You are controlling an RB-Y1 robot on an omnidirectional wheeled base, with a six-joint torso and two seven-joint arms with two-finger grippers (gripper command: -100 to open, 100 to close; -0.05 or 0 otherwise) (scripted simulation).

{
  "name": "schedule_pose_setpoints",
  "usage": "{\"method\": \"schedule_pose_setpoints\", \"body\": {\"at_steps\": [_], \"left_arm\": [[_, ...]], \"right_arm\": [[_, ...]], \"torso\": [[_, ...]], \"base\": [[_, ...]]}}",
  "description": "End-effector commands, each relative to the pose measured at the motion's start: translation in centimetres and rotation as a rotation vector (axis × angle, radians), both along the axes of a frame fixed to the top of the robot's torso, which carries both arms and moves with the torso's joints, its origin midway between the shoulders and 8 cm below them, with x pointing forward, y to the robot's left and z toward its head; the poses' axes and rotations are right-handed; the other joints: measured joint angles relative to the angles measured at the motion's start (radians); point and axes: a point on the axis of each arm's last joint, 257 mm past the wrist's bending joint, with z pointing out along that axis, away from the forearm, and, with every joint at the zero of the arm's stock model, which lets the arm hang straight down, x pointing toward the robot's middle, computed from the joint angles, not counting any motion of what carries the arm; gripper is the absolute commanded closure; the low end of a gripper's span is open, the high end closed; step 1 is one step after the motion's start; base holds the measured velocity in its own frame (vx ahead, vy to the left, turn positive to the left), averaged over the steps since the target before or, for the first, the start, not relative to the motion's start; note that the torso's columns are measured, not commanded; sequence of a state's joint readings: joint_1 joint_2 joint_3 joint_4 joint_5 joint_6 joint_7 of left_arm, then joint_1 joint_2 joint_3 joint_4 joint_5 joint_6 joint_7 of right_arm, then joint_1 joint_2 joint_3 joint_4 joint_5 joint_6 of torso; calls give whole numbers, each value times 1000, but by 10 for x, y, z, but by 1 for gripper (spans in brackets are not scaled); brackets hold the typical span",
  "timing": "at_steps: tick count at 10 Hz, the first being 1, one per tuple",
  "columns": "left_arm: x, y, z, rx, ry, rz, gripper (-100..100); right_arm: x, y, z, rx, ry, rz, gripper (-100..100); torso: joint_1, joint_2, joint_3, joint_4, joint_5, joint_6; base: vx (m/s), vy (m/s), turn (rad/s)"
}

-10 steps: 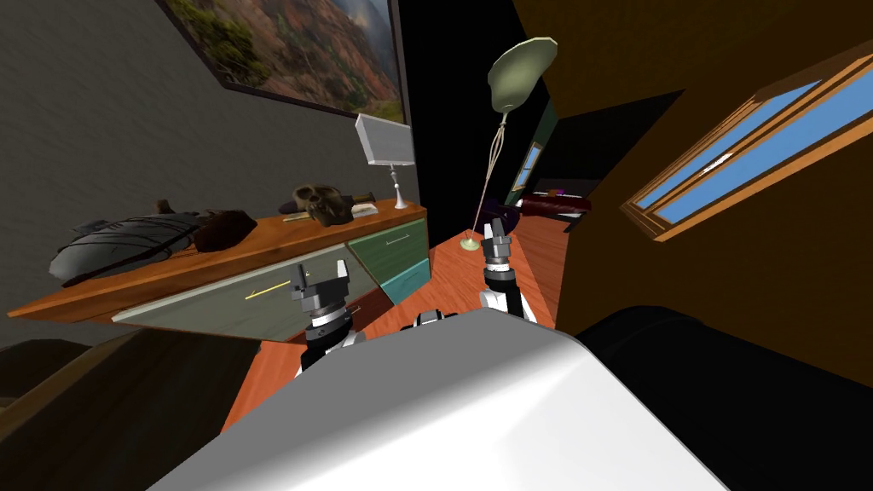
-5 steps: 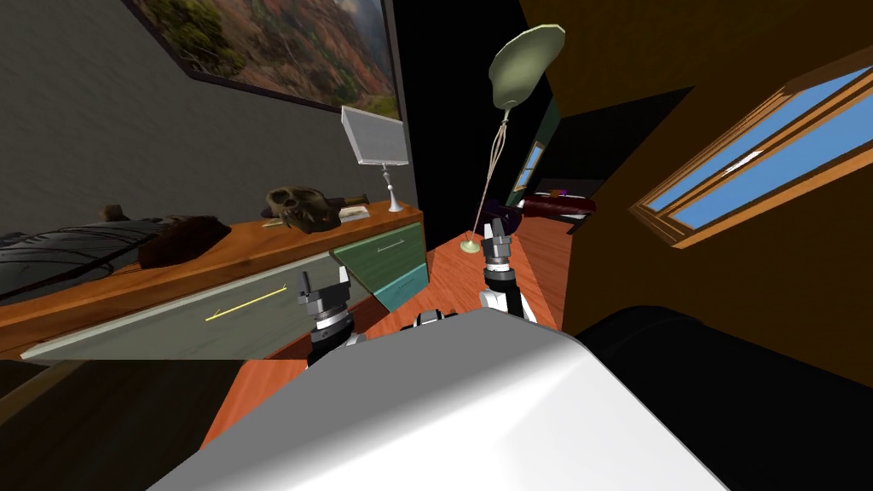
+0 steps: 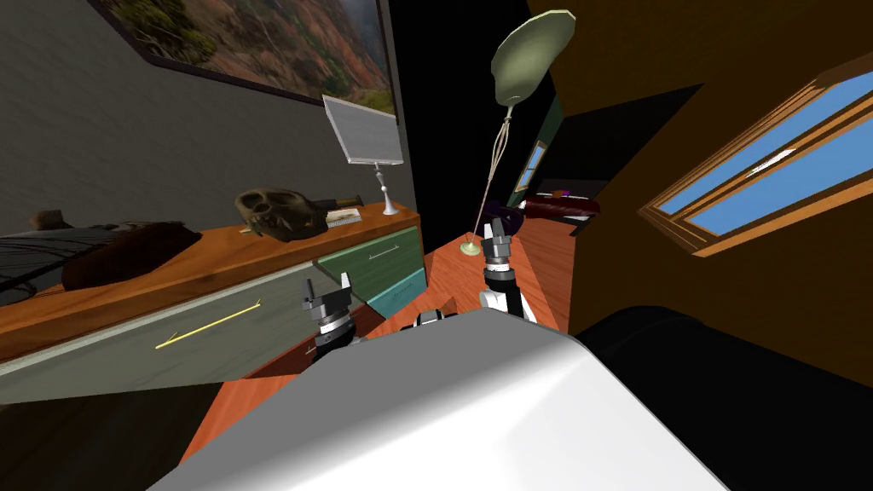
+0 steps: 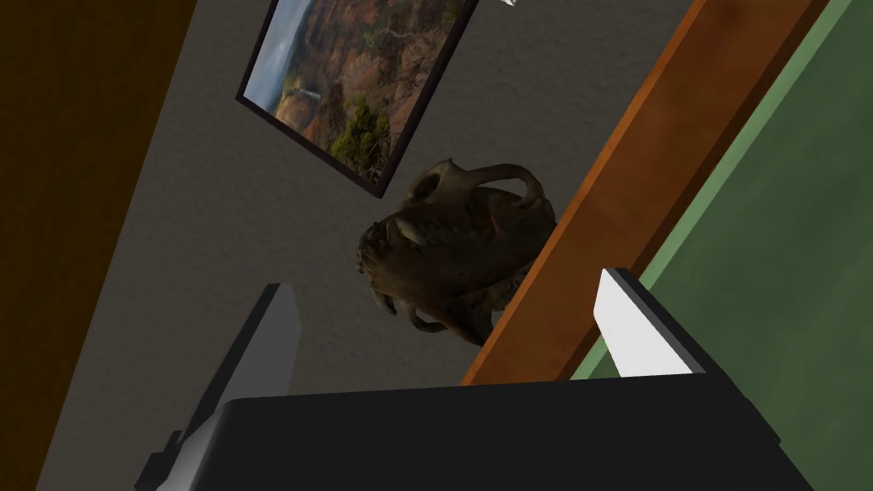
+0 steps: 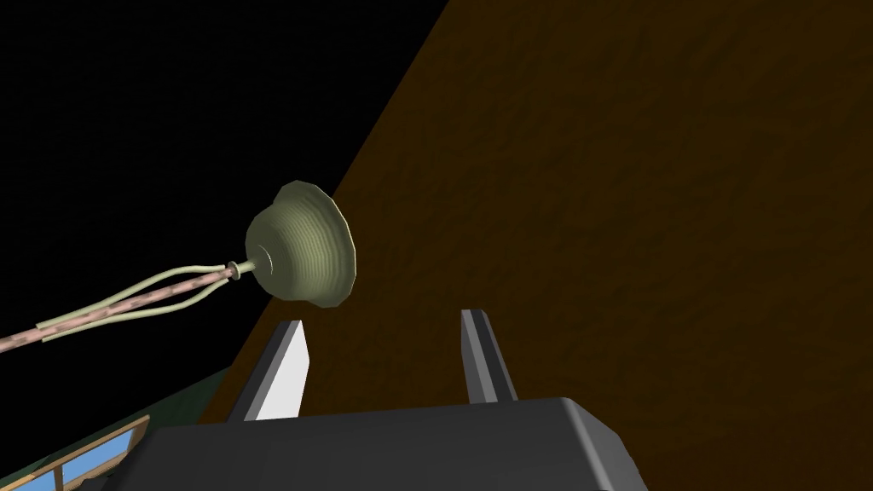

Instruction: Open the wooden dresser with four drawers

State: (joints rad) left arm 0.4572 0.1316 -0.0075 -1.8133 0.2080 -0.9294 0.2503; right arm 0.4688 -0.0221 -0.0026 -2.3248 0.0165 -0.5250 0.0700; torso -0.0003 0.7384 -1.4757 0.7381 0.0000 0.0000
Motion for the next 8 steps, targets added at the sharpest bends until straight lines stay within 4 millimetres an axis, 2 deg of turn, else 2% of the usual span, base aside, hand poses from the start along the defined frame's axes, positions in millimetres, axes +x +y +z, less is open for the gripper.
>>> {"method": "schedule_pose_setpoints", "body": {"at_steps": [1,5,6,8], "left_arm": [[-2,10,-19,-24,19,8,-100],[-7,27,-53,-67,55,26,-100],[-7,27,-53,-67,56,27,-100],[-11,35,-70,-93,72,40,-100]], "right_arm": [[0,0,0,0,0,0,0],[0,0,0,0,0,0,0],[0,0,0,0,0,0,0],[0,0,0,0,0,0,0]], "torso": [[0,-1,0,0,0,0],[1,-1,0,0,0,0],[0,-2,-1,-1,0,0],[2,3,2,1,1,0]], "base": [[151,-99,8],[154,-105,13],[117,-75,9],[97,-68,8]]}}
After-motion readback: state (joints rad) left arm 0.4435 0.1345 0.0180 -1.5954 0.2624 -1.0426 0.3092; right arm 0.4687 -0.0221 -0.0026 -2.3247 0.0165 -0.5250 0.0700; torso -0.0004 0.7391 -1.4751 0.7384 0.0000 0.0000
